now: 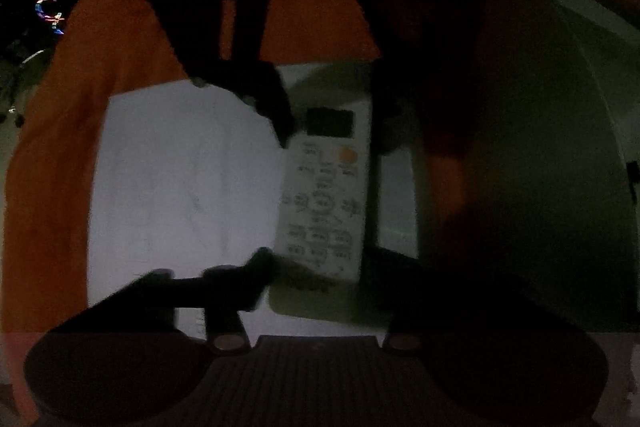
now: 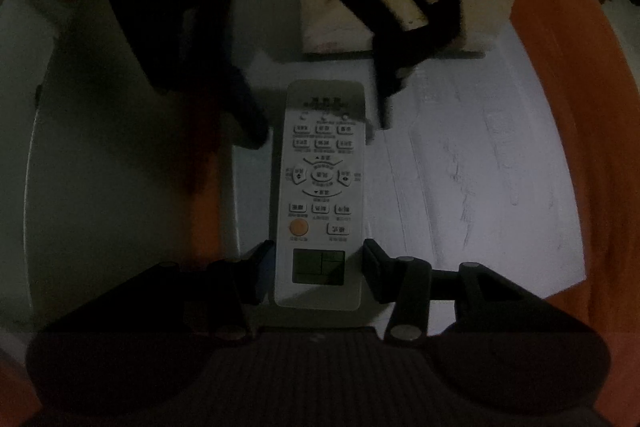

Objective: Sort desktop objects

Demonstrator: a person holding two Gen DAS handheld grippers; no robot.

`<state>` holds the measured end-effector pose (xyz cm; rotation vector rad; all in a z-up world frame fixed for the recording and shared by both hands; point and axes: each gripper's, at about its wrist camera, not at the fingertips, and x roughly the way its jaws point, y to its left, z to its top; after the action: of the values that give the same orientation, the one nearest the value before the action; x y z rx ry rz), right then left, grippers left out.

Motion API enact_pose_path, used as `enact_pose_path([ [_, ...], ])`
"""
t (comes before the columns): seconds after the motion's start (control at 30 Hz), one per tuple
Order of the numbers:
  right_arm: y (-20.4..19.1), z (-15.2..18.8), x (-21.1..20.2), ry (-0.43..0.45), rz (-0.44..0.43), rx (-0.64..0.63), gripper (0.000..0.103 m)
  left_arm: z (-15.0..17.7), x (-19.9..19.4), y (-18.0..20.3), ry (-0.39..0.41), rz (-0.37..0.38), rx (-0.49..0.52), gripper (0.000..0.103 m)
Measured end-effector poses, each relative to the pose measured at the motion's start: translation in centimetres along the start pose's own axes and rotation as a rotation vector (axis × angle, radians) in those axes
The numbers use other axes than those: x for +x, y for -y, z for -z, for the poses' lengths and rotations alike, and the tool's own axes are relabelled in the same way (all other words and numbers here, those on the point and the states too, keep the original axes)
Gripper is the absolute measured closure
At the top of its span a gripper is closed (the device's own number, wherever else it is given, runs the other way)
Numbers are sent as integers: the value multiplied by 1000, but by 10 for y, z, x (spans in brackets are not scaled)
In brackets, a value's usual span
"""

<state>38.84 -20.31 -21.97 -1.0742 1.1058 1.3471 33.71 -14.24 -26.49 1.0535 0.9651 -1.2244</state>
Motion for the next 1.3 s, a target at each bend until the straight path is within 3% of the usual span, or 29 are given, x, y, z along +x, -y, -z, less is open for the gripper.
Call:
enact_pose_path([
  [0.3, 17, -1, -10, -12, 30, 16, 54, 1, -22, 10, 25, -111, 23, 61],
  [0.53, 24, -11, -41, 5, 92, 12, 53, 6, -56, 15, 35, -175, 10, 61],
  [0.93, -40, -36, -121, 61, 201, -9, 53, 6, -138, 45, 69, -277, 15, 60],
  [1.1, -71, -48, -145, 73, 208, -25, 53, 10, -158, 67, 68, -259, 6, 61],
  [1.3, -109, -55, -139, 79, 168, -49, 54, 16, -165, 105, 44, -213, 8, 61],
])
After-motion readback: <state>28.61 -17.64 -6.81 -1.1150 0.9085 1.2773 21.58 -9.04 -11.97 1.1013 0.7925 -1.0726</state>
